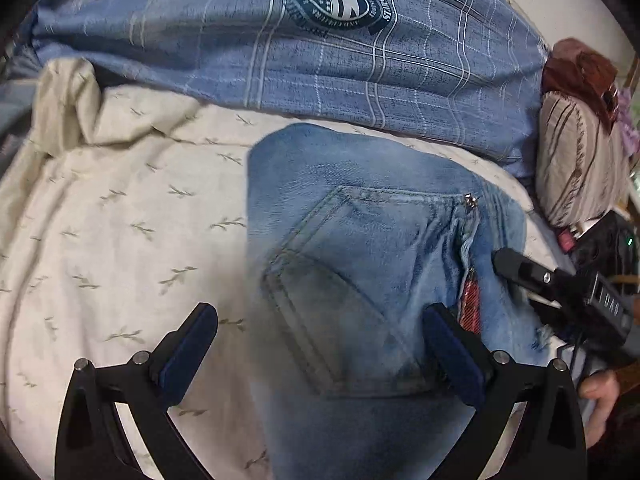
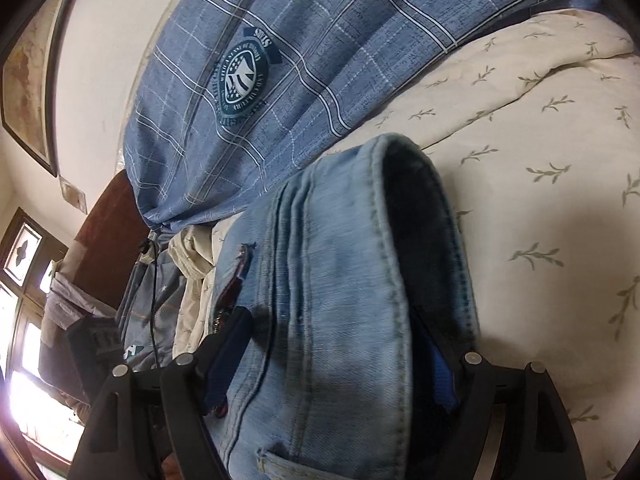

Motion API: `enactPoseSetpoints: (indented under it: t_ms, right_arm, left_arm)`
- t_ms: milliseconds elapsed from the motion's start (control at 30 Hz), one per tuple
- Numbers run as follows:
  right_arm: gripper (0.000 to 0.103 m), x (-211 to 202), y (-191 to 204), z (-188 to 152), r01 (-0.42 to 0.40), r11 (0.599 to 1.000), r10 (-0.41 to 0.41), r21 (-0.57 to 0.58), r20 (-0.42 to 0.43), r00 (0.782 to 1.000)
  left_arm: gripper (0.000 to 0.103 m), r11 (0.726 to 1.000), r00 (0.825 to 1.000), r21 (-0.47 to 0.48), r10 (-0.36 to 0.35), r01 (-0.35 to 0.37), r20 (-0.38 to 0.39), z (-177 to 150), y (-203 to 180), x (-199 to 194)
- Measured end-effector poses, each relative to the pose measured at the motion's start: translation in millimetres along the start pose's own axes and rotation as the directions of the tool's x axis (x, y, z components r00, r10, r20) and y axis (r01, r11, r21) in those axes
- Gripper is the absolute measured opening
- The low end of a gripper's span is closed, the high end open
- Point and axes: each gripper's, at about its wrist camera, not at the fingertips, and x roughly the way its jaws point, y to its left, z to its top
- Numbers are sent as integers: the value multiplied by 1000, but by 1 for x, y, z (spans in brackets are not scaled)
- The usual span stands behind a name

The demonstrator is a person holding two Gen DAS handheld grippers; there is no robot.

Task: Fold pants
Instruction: 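Grasp the jeans by the pocket with the left gripper while the right gripper grasps the leg end, then lift the leg end with the right gripper and fold it over while the left gripper holds the jeans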

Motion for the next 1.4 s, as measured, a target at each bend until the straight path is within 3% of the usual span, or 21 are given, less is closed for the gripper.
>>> enactPoseSetpoints:
  t_ms: [33,100,133,167,300,433,500,567,800,867,967,1033,1100,1133,1233,1333,1400]
  right_arm:
    - [80,3,1,0,-36,999,36,0,-17,999]
    - [79,7,9,-4,-9,999,8,-35,-20,1000]
    - [79,9,14,-6,19,998,-20,-67,-17,1000]
    - [78,9,16,-6,24,997,-24,-72,-11,1000]
    - [66,5,20,-8,33,997,-32,-77,17,999]
    - [62,1,38,-14,98,982,-88,-160,69,994]
    - [62,-3,52,-18,142,964,-118,-223,114,986]
    - [61,-8,68,-24,154,944,-111,-292,158,981]
    - [61,-21,90,-30,136,919,-59,-371,211,976]
    - [61,-17,88,-29,140,920,-70,-366,199,978]
    - [60,2,73,-25,158,940,-130,-304,109,985]
    - [60,15,58,-22,176,954,-172,-241,36,984]
    - [63,12,52,-19,145,970,-143,-196,23,989]
    - [64,8,51,-18,138,972,-137,-188,18,990]
    - [65,-5,48,-14,126,976,-125,-180,21,992]
    - [70,-27,37,-9,117,982,-107,-148,76,991]
    - [72,-37,24,-5,90,990,-83,-107,67,994]
  left_arm:
    - [102,1000,1000,-4,-10,10,-3,1,0,2]
    - [100,1000,1000,6,-8,8,3,1,-2,2]
    - [96,1000,1000,13,-14,13,8,1,-4,0]
    - [86,999,1000,22,-29,29,11,1,-6,-2]
    - [77,999,999,49,-27,25,28,0,-12,-7]
    - [64,999,998,21,-26,25,54,2,-6,-17]
    - [52,1000,998,9,-16,16,69,4,-4,-23]
    - [51,1000,996,3,-31,30,79,3,-3,-30]
    - [50,999,991,14,-48,47,127,-3,-8,-54]
    - [50,1000,993,4,-19,18,118,-3,-5,-53]
    - [50,998,993,-16,69,-68,95,-5,0,-43]
    - [54,995,993,15,101,-102,58,-6,-2,-34]
    - [65,992,992,38,121,-123,45,-7,-6,-28]
    - [76,990,990,46,134,-137,48,-8,-7,-28]
    - [79,984,984,55,163,-167,76,-8,-4,-34]
    - [85,988,985,39,146,-150,90,-8,1,-39]
    - [88,990,989,34,133,-136,67,-7,2,-34]
